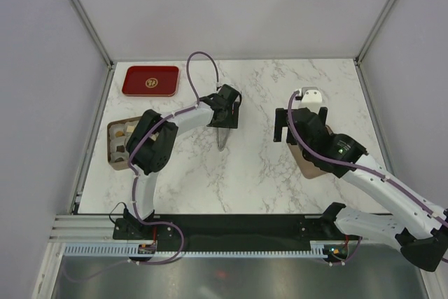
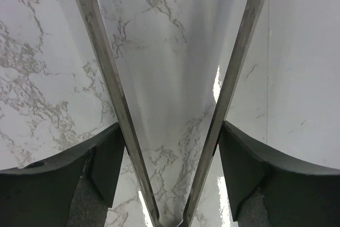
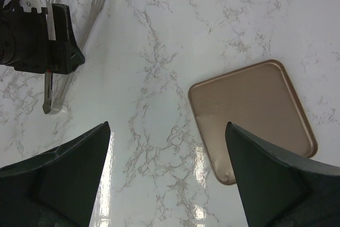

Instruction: Pack the chocolate

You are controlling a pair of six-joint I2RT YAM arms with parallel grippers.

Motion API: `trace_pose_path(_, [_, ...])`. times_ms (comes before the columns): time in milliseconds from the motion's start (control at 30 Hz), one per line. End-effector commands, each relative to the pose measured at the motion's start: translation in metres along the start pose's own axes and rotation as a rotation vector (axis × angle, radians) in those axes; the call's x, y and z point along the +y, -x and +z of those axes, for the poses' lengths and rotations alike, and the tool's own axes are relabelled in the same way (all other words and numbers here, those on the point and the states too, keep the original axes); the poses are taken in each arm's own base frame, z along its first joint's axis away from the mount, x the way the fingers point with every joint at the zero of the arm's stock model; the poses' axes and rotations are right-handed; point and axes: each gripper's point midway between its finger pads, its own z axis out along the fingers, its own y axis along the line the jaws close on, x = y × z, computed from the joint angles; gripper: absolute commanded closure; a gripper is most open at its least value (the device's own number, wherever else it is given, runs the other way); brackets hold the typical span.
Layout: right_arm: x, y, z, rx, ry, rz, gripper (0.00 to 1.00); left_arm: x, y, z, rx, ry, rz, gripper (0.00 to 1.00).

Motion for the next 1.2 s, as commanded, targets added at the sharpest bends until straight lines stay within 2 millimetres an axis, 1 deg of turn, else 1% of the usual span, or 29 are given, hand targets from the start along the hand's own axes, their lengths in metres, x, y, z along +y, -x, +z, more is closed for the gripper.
trace_pose_path(0, [0.002, 0.006, -0.006, -0.032, 0.023, 0.054, 0.02, -0.019, 0.024, -0.004, -0.057, -0.054, -0.100, 0.23])
trace_pose_path(33, [0.001, 0.005, -0.006, -0.029, 0.024, 0.057, 0.02, -0.021, 0.020, -0.004, -0.045, -0.061, -0.103, 0.22])
trace_pose_path(167, [0.001, 0.003, -0.009, -0.028, 0.035, 0.067, 0.02, -0.026, 0.016, -0.007, -0.026, -0.087, -0.117, 0.19])
trace_pose_path(267, [0.000, 0.001, -0.011, -0.029, 0.043, 0.069, 0.02, -0.033, 0.018, -0.014, -0.017, -0.129, -0.110, 0.18])
trace_pose_path(300, [-0.002, -0.003, -0.008, -0.027, 0.034, 0.065, 0.02, -0.035, 0.018, -0.018, -0.015, -0.140, -0.109, 0.17])
trace_pose_path(333, [-0.003, -0.004, -0.008, -0.027, 0.028, 0.066, 0.02, -0.038, 0.023, -0.027, -0.024, -0.164, -0.111, 0.13])
trace_pose_path(367, [-0.004, -0.004, -0.007, -0.028, 0.024, 0.067, 0.02, -0.039, 0.024, -0.031, -0.023, -0.176, -0.110, 0.01])
trace_pose_path(400, [-0.003, -0.004, -0.008, -0.028, 0.028, 0.067, 0.02, -0.040, 0.026, -0.037, -0.025, -0.185, -0.107, 0.00])
trace_pose_path(433, [-0.002, -0.004, -0.006, -0.024, 0.026, 0.062, 0.02, -0.043, 0.031, -0.047, -0.037, -0.209, -0.107, 0.00])
trace_pose_path(500, [0.001, 0.001, -0.007, -0.027, 0.028, 0.066, 0.02, -0.041, 0.033, -0.059, -0.039, -0.212, -0.102, 0.00])
trace_pose_path(533, [0.005, 0.007, -0.002, -0.013, 0.016, 0.084, 0.02, -0.038, 0.044, -0.089, -0.081, -0.232, -0.089, 0.00])
trace_pose_path(567, [0.004, 0.006, -0.002, -0.008, 0.014, 0.080, 0.02, -0.038, 0.044, -0.089, -0.081, -0.233, -0.089, 0.00])
trace_pose_path(600, [0.007, 0.005, 0.002, 0.008, 0.004, 0.084, 0.02, -0.036, 0.046, -0.098, -0.092, -0.237, -0.083, 0.00])
trace_pose_path(633, [0.007, 0.010, 0.004, 0.010, -0.003, 0.099, 0.02, -0.034, 0.054, -0.117, -0.129, -0.254, -0.073, 0.00])
trace_pose_path(667, [0.006, 0.009, 0.006, 0.023, -0.010, 0.103, 0.03, -0.031, 0.055, -0.128, -0.142, -0.257, -0.067, 0.00])
trace_pose_path(700, [0.006, 0.009, 0.011, 0.035, -0.022, 0.111, 0.04, -0.025, 0.052, -0.134, -0.151, -0.247, -0.063, 0.00])
trace_pose_path(733, [0.001, 0.011, 0.015, 0.039, -0.042, 0.137, 0.04, -0.021, 0.060, -0.157, -0.201, -0.261, -0.066, 0.00])
trace_pose_path(767, [-0.002, 0.014, 0.018, 0.042, -0.057, 0.157, 0.06, -0.016, 0.059, -0.164, -0.215, -0.257, -0.057, 0.00])
trace_pose_path(800, [-0.004, 0.012, 0.024, 0.058, -0.074, 0.171, 0.07, -0.010, 0.051, -0.167, -0.210, -0.249, -0.053, 0.00])
trace_pose_path(833, [-0.014, 0.014, 0.031, 0.066, -0.110, 0.229, 0.08, -0.007, 0.050, -0.175, -0.224, -0.256, -0.043, 0.00])
trace_pose_path(867, [-0.018, 0.012, 0.037, 0.081, -0.129, 0.254, 0.11, -0.002, 0.044, -0.188, -0.239, -0.267, -0.042, 0.00])
trace_pose_path(900, [-0.020, 0.010, 0.041, 0.096, -0.136, 0.281, 0.12, 0.001, 0.042, -0.195, -0.250, -0.272, -0.044, 0.00])
trace_pose_path(933, [-0.029, 0.010, 0.046, 0.099, -0.168, 0.320, 0.13, 0.003, 0.036, -0.200, -0.249, -0.287, -0.035, 0.00])
trace_pose_path(967, [-0.031, 0.007, 0.052, 0.110, -0.186, 0.350, 0.16, 0.007, 0.029, -0.211, -0.262, -0.303, -0.036, 0.00])
trace_pose_path(1033, [-0.037, 0.007, 0.057, 0.111, -0.218, 0.387, 0.16, 0.012, 0.020, -0.218, -0.267, -0.313, -0.025, 0.00])
trace_pose_path(1067, [-0.039, 0.003, 0.062, 0.122, -0.240, 0.418, 0.17, 0.014, 0.012, -0.226, -0.273, -0.336, -0.017, 0.00])
trace_pose_path(1133, [-0.046, -0.003, 0.070, 0.143, -0.274, 0.454, 0.17, 0.014, 0.003, -0.232, -0.270, -0.369, 0.009, 0.00])
trace_pose_path(1167, [-0.049, -0.009, 0.076, 0.164, -0.296, 0.464, 0.17, 0.010, -0.009, -0.232, -0.240, -0.412, 0.025, 0.00])
